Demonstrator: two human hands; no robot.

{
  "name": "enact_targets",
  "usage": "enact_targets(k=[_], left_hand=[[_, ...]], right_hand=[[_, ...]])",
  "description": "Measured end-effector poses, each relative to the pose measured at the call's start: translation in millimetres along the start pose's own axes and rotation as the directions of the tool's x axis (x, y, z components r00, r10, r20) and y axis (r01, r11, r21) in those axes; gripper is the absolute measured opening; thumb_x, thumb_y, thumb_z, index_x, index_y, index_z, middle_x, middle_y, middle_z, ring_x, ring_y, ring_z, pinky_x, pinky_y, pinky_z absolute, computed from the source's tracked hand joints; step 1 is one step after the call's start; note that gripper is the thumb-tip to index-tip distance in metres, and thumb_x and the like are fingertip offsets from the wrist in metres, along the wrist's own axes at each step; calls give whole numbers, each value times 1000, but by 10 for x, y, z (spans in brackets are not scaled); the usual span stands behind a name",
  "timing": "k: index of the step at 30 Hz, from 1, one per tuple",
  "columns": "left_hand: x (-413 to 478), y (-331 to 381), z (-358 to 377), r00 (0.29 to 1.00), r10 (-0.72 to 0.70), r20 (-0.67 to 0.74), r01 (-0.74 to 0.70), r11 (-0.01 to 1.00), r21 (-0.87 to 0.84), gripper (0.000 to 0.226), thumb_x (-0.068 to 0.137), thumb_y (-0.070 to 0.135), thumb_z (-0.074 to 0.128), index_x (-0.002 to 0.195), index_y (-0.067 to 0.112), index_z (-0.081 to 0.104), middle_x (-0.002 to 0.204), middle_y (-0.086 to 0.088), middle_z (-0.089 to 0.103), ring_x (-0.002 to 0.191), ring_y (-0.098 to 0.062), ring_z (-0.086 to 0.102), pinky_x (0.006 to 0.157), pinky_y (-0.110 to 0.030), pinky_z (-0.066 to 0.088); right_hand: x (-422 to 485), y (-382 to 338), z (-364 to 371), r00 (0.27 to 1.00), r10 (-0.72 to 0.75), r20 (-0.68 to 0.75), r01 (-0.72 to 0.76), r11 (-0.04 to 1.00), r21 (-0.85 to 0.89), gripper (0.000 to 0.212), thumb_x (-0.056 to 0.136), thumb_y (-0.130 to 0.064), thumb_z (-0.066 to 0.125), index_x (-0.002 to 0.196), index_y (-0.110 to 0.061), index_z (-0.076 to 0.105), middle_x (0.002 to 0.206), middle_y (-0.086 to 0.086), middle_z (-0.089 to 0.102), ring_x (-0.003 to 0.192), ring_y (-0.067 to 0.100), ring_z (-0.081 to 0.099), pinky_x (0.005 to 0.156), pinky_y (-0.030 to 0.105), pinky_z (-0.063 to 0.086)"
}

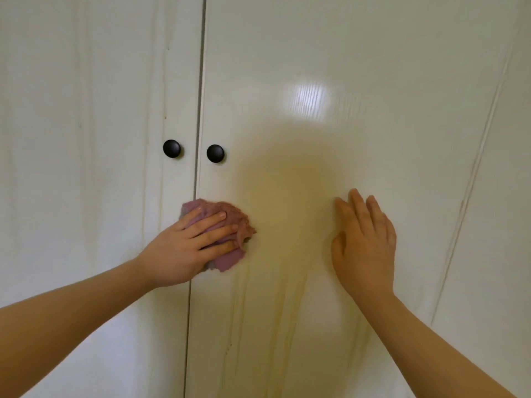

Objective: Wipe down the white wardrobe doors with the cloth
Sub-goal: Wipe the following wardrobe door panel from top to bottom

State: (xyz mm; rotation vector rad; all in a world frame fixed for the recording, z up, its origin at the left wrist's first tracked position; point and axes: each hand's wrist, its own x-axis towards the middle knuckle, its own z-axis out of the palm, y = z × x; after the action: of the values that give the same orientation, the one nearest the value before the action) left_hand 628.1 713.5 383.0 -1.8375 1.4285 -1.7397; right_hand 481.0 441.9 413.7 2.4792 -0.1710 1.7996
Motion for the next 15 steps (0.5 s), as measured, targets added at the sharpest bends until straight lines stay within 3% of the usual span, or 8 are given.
enact_targets(k=[2,5,11,15], left_hand=[[-41,63,4,998,-64,-14,64,998,-22,45,87,26,48,132,25,45,138,-3,47,134,-28,34,114,-48,17],[68,264,39,988,-151,-16,150,988,-43,45,82,26,52,127,25,47,139,-3,40,131,-30,36,111,-53,18],[292,515,157,999,41,-21,-43,993,-107,46,88,27,51,133,23,42,143,1,42,134,-25,34,114,-48,18],[24,211,151,999,-12,-51,9,998,-58,46,87,24,51,132,22,45,141,-1,45,132,-26,38,113,-46,23]], right_hand=[[3,-109,63,999,43,-3,-43,999,1,50,81,-19,30,128,-12,47,139,17,45,130,37,30,100,52,34],[-4,-244,127,995,97,-7,-97,995,-10,51,82,-22,30,130,-13,43,141,20,40,132,37,23,100,56,32],[3,-408,167,984,176,-12,-177,984,-26,54,80,-23,30,131,-8,41,142,24,36,132,45,28,101,57,29],[-46,-417,75,986,159,55,-156,986,-63,55,79,-24,28,130,-12,44,143,20,36,133,40,31,105,54,25]])
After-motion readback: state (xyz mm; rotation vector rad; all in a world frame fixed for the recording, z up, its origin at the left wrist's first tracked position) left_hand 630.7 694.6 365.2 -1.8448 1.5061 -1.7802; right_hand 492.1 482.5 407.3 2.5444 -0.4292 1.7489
